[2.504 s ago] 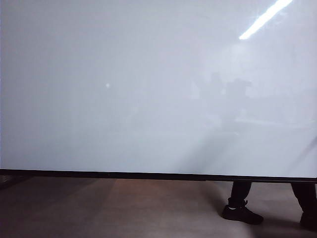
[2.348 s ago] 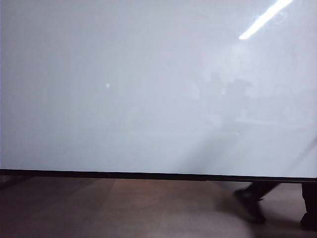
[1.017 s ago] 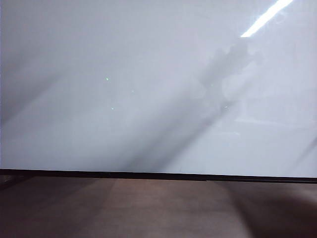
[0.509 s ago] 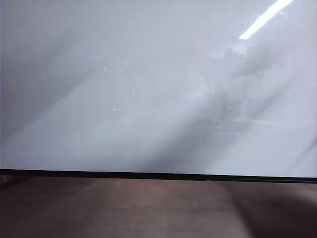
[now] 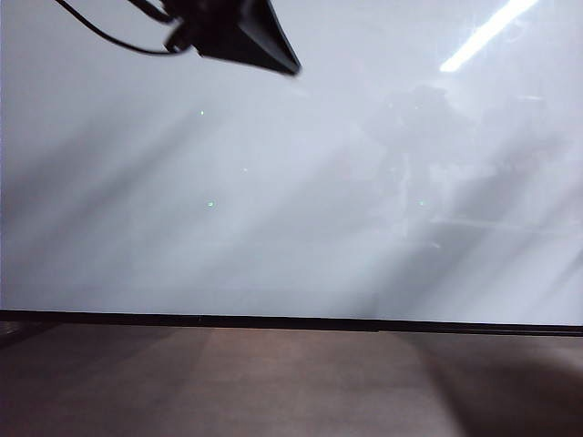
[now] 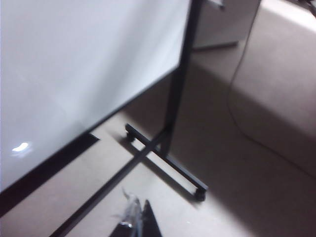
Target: Reach to the right to find the marker pen, pick it up, and write the number 0 on the whiteboard.
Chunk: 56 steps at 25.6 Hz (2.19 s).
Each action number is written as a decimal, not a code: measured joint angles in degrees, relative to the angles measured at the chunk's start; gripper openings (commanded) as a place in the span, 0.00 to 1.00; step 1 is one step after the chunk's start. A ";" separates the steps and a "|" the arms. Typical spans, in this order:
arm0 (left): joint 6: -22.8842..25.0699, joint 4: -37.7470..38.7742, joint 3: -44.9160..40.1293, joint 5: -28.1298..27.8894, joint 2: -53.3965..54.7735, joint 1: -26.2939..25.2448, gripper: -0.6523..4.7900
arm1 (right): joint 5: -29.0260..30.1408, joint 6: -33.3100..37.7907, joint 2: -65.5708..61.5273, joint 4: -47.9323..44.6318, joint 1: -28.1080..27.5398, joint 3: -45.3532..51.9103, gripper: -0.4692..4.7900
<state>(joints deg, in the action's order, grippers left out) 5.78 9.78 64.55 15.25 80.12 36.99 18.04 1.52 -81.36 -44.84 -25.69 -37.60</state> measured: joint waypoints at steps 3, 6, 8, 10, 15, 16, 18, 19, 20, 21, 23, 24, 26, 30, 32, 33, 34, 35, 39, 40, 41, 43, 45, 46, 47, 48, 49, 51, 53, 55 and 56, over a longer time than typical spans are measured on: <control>0.02 -3.61 0.00 1.25 3.30 1.07 0.11 | 0.04 -0.48 -6.62 -7.82 0.26 -0.13 0.93; 0.02 -6.16 0.02 1.27 5.42 1.77 0.11 | 0.04 -1.99 -14.10 -10.29 0.26 -2.51 0.93; 0.02 -6.12 0.00 1.27 6.47 1.95 0.11 | 1.18 -3.08 -18.36 -11.98 0.26 -4.94 0.93; 0.02 -6.10 0.00 1.22 6.75 1.97 0.11 | 1.36 -3.78 -22.49 -12.79 0.24 -8.68 0.93; 1.20 -6.12 0.00 1.16 6.73 1.97 0.11 | 2.62 -4.85 -29.03 -13.05 0.15 -15.26 0.93; 1.99 -6.12 0.00 1.14 6.73 1.97 0.11 | 2.67 -4.85 -29.40 -12.66 0.22 -15.17 0.93; 2.32 -6.12 0.00 1.14 6.73 1.95 0.11 | 2.71 -4.85 -29.68 -12.66 0.24 -15.17 0.93; 2.34 -6.12 0.00 1.14 6.73 1.95 0.11 | 2.71 -4.87 -29.66 -12.70 0.22 -15.19 0.93; 2.36 -6.14 0.00 1.14 6.73 1.95 0.11 | 2.71 -4.85 -29.66 -12.72 0.20 -15.17 0.93; 2.36 -6.12 0.00 1.14 6.73 1.92 0.11 | 2.71 -4.85 -29.66 -12.72 0.20 -15.17 0.93; 2.36 -6.12 0.00 1.20 6.73 1.95 0.11 | 2.71 -4.85 -29.66 -12.70 0.35 -15.17 0.93; 2.36 -6.12 0.00 1.20 6.73 1.95 0.11 | 2.78 -4.85 -29.66 -12.72 0.44 -15.17 0.93; 2.36 -6.12 0.00 1.20 6.73 1.95 0.11 | 2.75 -4.85 -29.66 -12.70 0.35 -15.17 0.93; 2.36 -6.12 0.02 1.20 6.73 1.95 0.11 | 2.75 -4.85 -29.66 -12.68 0.35 -15.17 0.93; 2.36 -6.12 0.02 1.20 6.73 1.95 0.11 | 2.75 -4.87 -29.66 -12.68 0.35 -15.17 0.93; 2.36 -6.12 0.02 1.20 6.73 1.95 0.11 | 2.75 -4.85 -29.66 -12.68 0.35 -15.17 0.93; 2.36 -6.12 0.02 1.20 6.73 1.95 0.11 | 2.75 -4.85 -29.66 -12.68 0.35 -15.17 0.93; 2.36 -6.14 0.02 1.20 6.73 1.95 0.11 | 2.78 -4.87 -29.66 -12.68 0.35 -15.17 0.93; 2.36 -6.14 0.02 1.20 6.73 1.95 0.11 | 2.78 -4.87 -29.66 -12.68 0.35 -15.17 0.93; 2.36 -6.14 0.00 1.20 6.73 1.95 0.11 | 2.75 -4.85 -29.66 -12.68 0.35 -15.17 0.93; 2.36 -6.12 0.02 1.20 6.73 1.97 0.11 | 2.75 -4.85 -29.66 -12.68 0.35 -15.17 0.93; 2.36 -6.12 0.02 1.20 6.73 1.97 0.11 | 2.75 -4.85 -29.66 -12.68 0.35 -15.17 0.93; 2.36 -6.12 0.02 1.20 6.73 1.97 0.11 | 2.75 -4.87 -29.66 -12.68 0.35 -15.17 0.93; 2.34 -6.12 0.00 1.20 6.73 1.97 0.11 | 2.75 -4.85 -29.66 -12.68 0.35 -15.17 0.93; 2.36 -6.12 0.02 1.20 6.73 1.97 0.11 | 2.75 -4.85 -29.66 -12.68 0.35 -15.17 0.93; 2.36 -6.12 0.02 1.20 6.73 1.97 0.11 | 2.75 -4.85 -29.66 -12.68 0.35 -15.17 0.93; 2.36 -6.12 0.02 1.20 6.73 1.97 0.11 | 2.78 -4.87 -29.66 -12.68 0.35 -15.17 0.93; 2.36 -6.12 0.02 1.20 6.73 1.97 0.11 | 2.75 -4.85 -29.66 -12.68 0.35 -15.17 0.93; 2.36 -6.12 0.00 1.20 6.73 1.97 0.11 | 2.75 -4.85 -29.66 -12.68 0.35 -15.17 0.93; 2.36 -6.12 0.02 1.20 6.73 1.95 0.11 | 2.78 -4.85 -29.66 -12.68 0.35 -15.17 0.93; 2.36 -6.12 0.00 1.20 6.73 1.95 0.11 | 2.78 -4.85 -29.66 -12.68 0.35 -15.17 0.93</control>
<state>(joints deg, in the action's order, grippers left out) 8.14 3.66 64.55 16.45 86.85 38.94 20.82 -3.33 -111.02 -57.52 -25.34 -52.77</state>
